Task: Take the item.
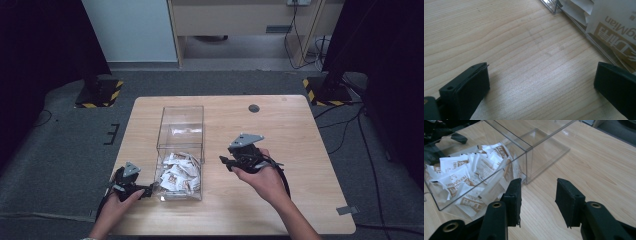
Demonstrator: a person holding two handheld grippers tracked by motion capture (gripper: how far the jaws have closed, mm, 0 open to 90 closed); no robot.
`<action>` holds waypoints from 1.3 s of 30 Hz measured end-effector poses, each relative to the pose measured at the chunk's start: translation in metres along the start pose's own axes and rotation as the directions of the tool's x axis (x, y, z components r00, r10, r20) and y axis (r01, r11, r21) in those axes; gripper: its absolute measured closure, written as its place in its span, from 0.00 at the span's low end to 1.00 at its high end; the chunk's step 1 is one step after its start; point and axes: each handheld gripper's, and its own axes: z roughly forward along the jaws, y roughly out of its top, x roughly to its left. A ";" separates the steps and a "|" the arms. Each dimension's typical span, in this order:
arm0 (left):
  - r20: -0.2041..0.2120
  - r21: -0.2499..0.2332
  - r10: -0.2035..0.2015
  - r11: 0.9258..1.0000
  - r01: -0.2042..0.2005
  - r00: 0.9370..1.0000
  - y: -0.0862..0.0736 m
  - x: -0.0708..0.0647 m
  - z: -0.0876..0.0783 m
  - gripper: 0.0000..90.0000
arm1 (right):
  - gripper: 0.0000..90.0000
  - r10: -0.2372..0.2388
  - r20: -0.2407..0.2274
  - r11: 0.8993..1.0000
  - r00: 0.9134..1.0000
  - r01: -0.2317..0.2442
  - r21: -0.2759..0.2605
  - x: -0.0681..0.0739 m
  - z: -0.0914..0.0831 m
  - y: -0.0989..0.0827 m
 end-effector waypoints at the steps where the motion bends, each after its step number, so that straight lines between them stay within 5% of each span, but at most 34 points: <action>1: 0.000 0.000 0.000 1.000 0.000 1.000 0.000 0.000 0.000 0.00 | 0.66 -0.004 -0.004 1.000 1.000 0.004 -0.002 0.001 0.001 0.002; 23: 0.002 0.000 0.002 1.000 -0.002 1.000 0.000 0.000 0.000 0.00 | 0.87 -0.082 -0.117 0.997 0.990 0.082 -0.008 0.040 0.033 0.032; 39: 0.002 0.000 0.002 1.000 -0.002 1.000 0.000 0.000 0.000 0.00 | 0.80 -0.094 -0.171 0.995 0.981 0.095 -0.001 0.064 0.056 0.036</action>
